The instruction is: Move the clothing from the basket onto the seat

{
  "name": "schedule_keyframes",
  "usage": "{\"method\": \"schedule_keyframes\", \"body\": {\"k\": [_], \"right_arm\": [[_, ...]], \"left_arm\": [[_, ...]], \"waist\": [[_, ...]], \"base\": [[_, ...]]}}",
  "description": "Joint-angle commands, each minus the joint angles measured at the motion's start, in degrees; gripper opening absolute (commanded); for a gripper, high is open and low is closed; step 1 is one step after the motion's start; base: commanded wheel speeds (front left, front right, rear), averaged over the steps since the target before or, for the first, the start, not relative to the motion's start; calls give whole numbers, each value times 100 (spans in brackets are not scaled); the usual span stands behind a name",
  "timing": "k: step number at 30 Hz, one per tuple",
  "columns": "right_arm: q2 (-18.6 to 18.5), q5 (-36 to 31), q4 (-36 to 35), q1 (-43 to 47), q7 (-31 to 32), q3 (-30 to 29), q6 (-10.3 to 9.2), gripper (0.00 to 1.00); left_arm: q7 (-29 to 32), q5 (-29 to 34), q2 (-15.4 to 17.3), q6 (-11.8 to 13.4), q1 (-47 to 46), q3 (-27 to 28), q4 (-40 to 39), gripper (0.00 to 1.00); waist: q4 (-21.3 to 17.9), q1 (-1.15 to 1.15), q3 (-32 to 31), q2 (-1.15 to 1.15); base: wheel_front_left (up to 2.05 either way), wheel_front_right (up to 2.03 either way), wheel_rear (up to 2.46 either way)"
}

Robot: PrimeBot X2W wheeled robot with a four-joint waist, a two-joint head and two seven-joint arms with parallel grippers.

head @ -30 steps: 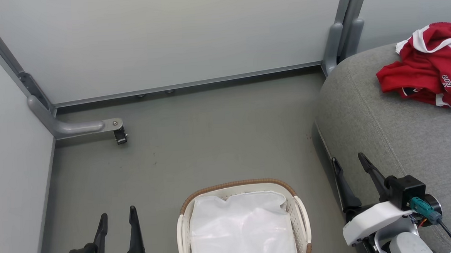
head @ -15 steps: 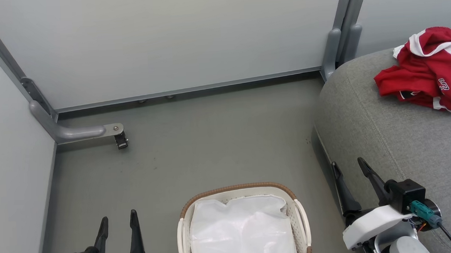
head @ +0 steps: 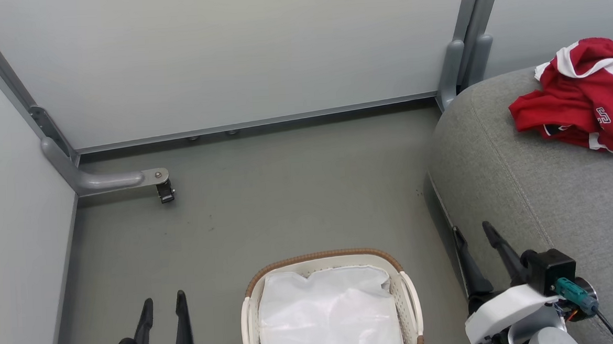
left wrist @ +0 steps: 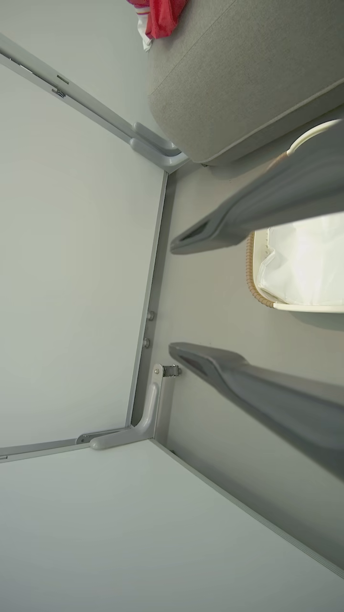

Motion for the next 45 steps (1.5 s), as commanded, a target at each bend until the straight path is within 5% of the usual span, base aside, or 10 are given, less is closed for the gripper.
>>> {"method": "schedule_keyframes", "body": {"k": [1, 45], "right_arm": [[3, 15, 14, 13, 2, 0, 0, 0], [-101, 3855, -46, -67, 929, -466, -3, 0]], "left_arm": [[5, -14, -1, -2, -3, 1, 21, 0], [1028, -3516, 14, -246, -598, 572, 54, 0]], "waist": [[0, 0, 0, 0], [-25, 0, 12, 0]], "base": [[0, 0, 0], [0, 0, 0]]}}
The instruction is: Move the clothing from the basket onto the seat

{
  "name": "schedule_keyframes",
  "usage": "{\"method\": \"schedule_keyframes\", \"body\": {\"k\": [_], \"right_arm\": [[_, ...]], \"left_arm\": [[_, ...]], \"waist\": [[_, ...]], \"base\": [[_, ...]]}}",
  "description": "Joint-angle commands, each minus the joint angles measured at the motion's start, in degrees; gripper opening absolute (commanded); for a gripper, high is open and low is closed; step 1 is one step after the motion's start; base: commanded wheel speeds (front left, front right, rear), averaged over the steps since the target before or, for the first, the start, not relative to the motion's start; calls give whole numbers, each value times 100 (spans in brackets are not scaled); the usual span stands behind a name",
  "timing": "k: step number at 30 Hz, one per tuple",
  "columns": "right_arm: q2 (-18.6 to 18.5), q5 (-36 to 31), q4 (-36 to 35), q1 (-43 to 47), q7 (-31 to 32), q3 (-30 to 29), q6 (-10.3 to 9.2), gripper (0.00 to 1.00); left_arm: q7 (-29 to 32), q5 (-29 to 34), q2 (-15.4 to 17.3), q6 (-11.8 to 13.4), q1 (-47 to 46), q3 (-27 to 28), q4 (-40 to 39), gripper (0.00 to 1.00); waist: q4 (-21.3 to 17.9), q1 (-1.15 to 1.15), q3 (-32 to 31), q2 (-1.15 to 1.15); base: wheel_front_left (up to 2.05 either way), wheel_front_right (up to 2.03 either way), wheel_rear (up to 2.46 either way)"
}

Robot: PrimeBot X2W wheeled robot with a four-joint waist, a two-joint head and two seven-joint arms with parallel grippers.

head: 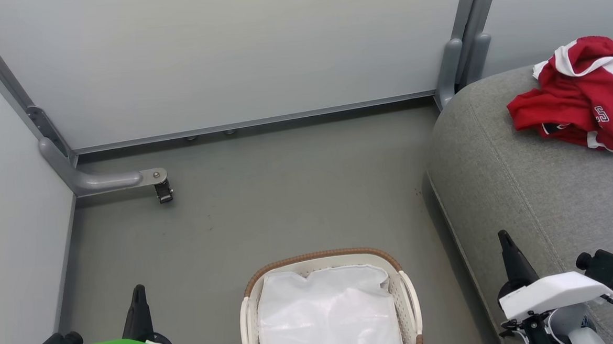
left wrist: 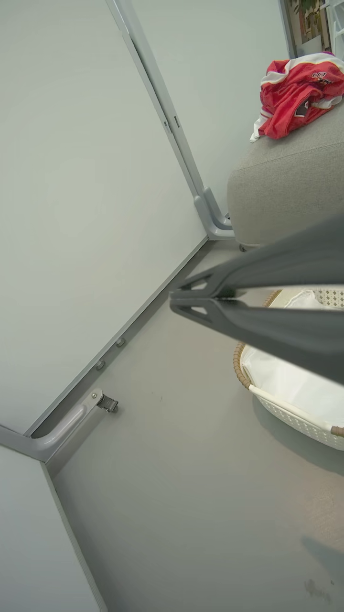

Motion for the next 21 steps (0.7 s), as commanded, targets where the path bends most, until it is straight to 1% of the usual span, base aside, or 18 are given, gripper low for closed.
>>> {"method": "schedule_keyframes", "body": {"k": [1, 21], "right_arm": [[-46, 191, -91, -136, 49, -45, -3, 0], [-60, 1457, -137, -185, 392, -241, -3, 0]], "left_arm": [[44, -165, 24, -41, -187, 43, -72, 0], [398, -1347, 28, -122, -389, 246, -100, 0]], "waist": [[-1, 0, 0, 0], [-13, 0, 6, 0]], "base": [[0, 0, 0], [0, 0, 0]]}}
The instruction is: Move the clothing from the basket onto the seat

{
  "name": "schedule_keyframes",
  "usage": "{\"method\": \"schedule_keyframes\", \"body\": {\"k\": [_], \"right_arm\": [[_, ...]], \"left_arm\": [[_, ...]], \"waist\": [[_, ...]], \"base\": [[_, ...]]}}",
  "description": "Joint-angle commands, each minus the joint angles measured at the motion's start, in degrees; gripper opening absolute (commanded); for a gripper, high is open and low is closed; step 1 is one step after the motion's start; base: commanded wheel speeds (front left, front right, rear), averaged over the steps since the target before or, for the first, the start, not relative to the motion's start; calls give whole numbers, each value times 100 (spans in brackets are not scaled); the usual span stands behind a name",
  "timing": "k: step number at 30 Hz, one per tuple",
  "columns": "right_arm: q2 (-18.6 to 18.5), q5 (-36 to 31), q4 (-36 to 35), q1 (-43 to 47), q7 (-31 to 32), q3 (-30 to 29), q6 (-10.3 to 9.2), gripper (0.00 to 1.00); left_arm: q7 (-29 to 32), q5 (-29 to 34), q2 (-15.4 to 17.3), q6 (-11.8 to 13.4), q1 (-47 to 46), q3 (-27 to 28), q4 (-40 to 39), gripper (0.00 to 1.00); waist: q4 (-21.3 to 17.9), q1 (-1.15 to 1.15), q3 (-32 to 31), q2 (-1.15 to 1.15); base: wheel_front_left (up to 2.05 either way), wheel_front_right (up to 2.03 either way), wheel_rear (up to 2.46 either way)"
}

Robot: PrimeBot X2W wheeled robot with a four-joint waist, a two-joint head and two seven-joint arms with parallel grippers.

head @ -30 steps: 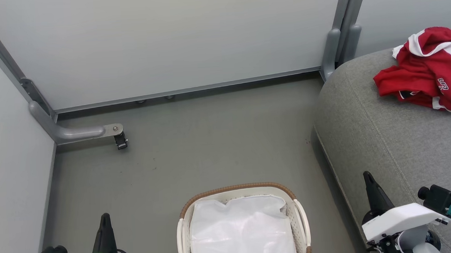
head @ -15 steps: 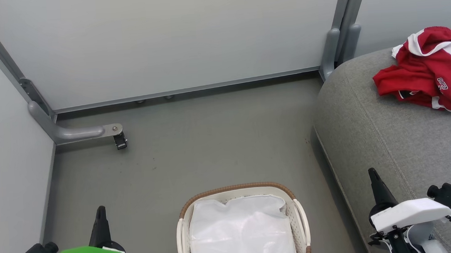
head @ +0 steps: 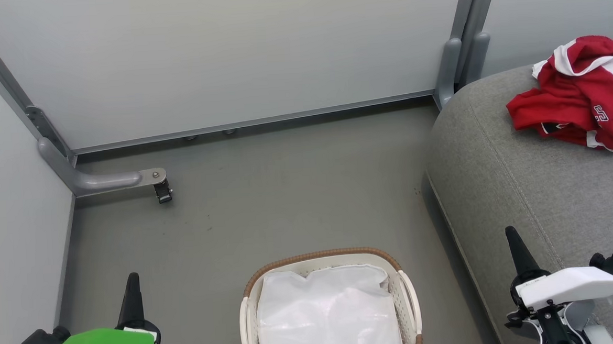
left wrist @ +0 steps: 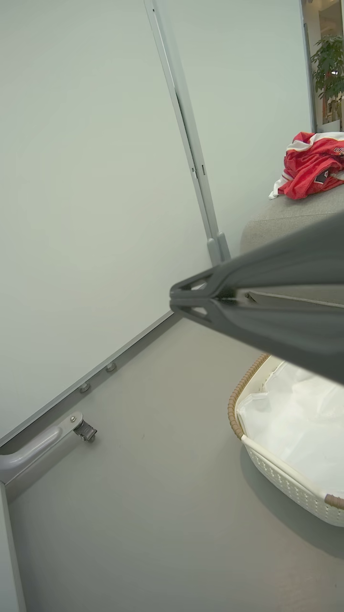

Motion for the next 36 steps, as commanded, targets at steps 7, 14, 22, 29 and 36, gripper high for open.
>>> {"method": "schedule_keyframes", "body": {"k": [7, 14, 22, 29, 36], "right_arm": [[-48, 497, -85, -141, 143, -94, -3, 0], [-48, 858, -100, -154, 243, -157, -3, 0], [-46, 1242, -112, -164, 351, -223, -3, 0], [-44, 1562, -121, -165, 451, -279, -3, 0], [-41, 1855, -129, -179, 536, -334, -4, 0]], "left_arm": [[142, -469, 29, -59, -231, 101, -73, 0], [243, -811, 29, -77, -292, 155, -82, 0], [353, -1174, 29, -111, -351, 221, -90, 0], [449, -1475, 30, -123, -402, 275, -95, 0], [531, -1749, 30, -147, -438, 320, -99, 0]], "waist": [[-4, 0, 2, 0], [-8, 0, 4, 0], [-13, 0, 6, 0], [-17, 0, 8, 0], [-22, 0, 10, 0]], "base": [[0, 0, 0], [0, 0, 0], [0, 0, 0], [0, 0, 0], [0, 0, 0]]}}
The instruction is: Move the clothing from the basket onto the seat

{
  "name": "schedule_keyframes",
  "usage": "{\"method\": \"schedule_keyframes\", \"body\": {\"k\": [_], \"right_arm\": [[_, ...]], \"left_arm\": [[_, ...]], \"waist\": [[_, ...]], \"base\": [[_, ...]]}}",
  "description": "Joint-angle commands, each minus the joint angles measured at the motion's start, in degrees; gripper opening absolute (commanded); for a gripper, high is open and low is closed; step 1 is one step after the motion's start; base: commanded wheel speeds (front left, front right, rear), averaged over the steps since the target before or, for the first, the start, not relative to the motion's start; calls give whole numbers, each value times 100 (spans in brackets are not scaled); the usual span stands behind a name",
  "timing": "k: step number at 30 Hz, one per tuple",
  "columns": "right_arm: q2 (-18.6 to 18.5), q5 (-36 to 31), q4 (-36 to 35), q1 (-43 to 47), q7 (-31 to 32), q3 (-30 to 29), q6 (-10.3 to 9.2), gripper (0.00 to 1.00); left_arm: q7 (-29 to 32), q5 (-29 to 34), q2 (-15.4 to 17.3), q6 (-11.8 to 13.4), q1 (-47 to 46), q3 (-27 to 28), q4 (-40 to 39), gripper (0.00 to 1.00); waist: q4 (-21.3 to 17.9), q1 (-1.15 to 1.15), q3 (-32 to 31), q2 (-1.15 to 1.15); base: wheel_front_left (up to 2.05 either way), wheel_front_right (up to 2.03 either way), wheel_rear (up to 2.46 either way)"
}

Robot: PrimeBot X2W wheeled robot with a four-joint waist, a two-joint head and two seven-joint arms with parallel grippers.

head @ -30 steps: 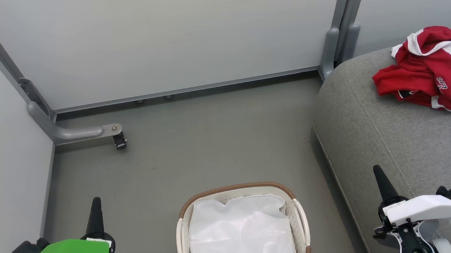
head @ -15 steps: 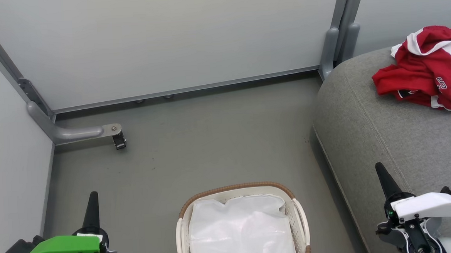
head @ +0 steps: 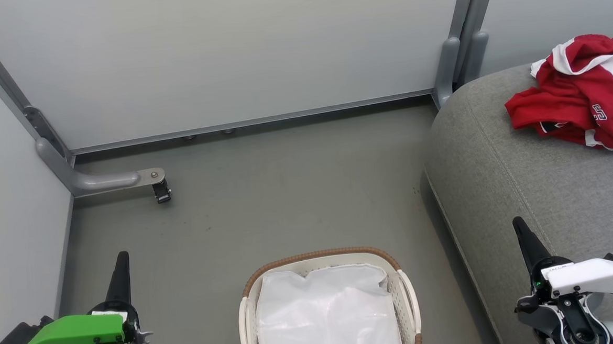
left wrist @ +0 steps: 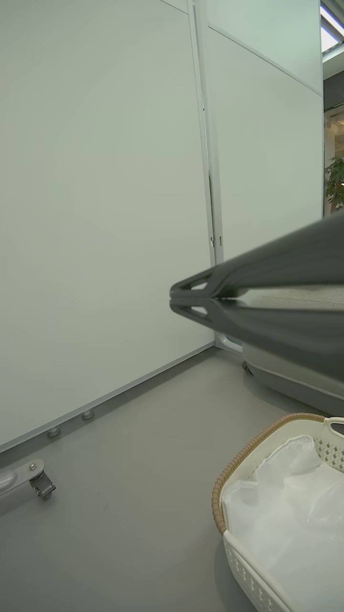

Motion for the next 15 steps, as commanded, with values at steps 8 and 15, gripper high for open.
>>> {"method": "schedule_keyframes", "body": {"k": [8, 15], "right_arm": [[-31, 408, -52, -89, 126, -87, -3, 0], [-27, 675, -60, -102, 209, -138, -3, 0]], "left_arm": [[119, -382, 29, -54, -170, 81, -52, 0], [193, -645, 30, -76, -216, 129, -52, 0]], "waist": [[-5, 0, 2, 0], [-9, 0, 4, 0]], "base": [[0, 0, 0], [0, 0, 0]]}}
